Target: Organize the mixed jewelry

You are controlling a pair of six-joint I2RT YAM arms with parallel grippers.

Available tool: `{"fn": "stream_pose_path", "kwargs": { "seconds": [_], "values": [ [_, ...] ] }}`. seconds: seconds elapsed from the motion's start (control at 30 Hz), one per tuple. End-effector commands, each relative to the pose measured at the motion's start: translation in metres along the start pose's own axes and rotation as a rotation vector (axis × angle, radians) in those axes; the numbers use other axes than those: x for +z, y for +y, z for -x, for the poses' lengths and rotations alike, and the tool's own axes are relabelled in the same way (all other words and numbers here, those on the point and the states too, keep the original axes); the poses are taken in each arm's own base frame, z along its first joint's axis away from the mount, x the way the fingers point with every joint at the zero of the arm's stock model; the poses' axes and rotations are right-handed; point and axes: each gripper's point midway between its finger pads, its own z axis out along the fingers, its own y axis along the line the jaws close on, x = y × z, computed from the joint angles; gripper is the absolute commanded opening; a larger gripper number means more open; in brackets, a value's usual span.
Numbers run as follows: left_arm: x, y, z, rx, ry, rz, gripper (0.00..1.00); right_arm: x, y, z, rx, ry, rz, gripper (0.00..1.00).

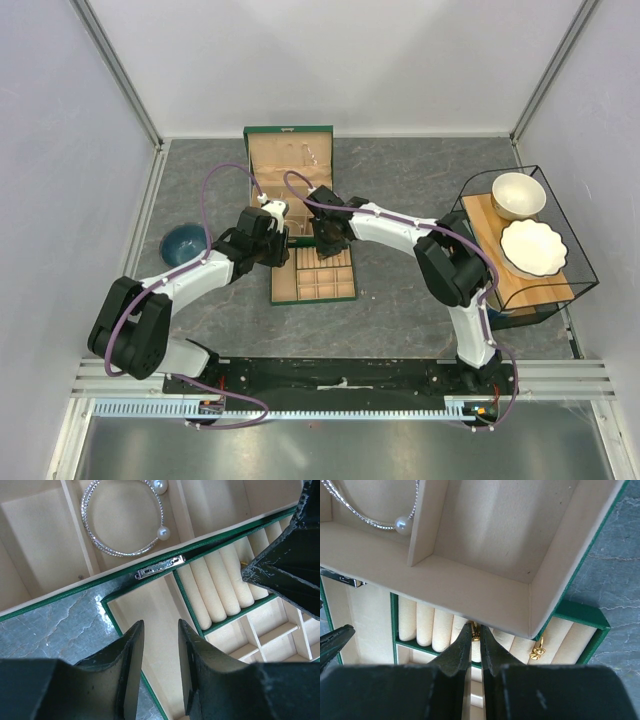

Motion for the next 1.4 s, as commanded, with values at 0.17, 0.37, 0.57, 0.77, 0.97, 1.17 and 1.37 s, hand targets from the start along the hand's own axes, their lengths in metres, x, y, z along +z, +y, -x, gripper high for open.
{"fn": "stream_pose_path", "kwargs": {
  "seconds": [0.17,0.37,0.57,0.77,0.97,1.17,1.37],
  "values": [
    [-0.002,-0.009,0.012,0.01,-0.052,-0.041,0.39,0.014,0.01,0.025,-0.044,-0.085,-0.014,0.07],
    [-0.003,-0.011,0.013,0.01,-0.055,-0.05,0.38,0.008,0.012,0.032,-0.053,-0.102,-0.01,0.22],
    [-0.004,-0.012,0.014,0.01,-0.059,-0.057,0.38,-0.005,0.017,0.038,-0.059,-0.131,0.002,0.31],
    [-0.005,-0.013,0.016,0.012,-0.063,-0.061,0.37,-0.019,0.022,0.047,-0.064,-0.163,0.02,0.32],
    [-0.008,-0.014,0.02,0.018,-0.076,-0.067,0.36,-0.044,0.03,0.062,-0.072,-0.216,0.052,0.33],
    [-0.011,-0.015,0.026,0.022,-0.092,-0.077,0.36,-0.07,0.034,0.074,-0.08,-0.272,0.073,0.34],
    [-0.018,-0.018,0.036,0.029,-0.114,-0.099,0.36,-0.094,0.033,0.085,-0.112,-0.326,0.083,0.33]
  ]
}}
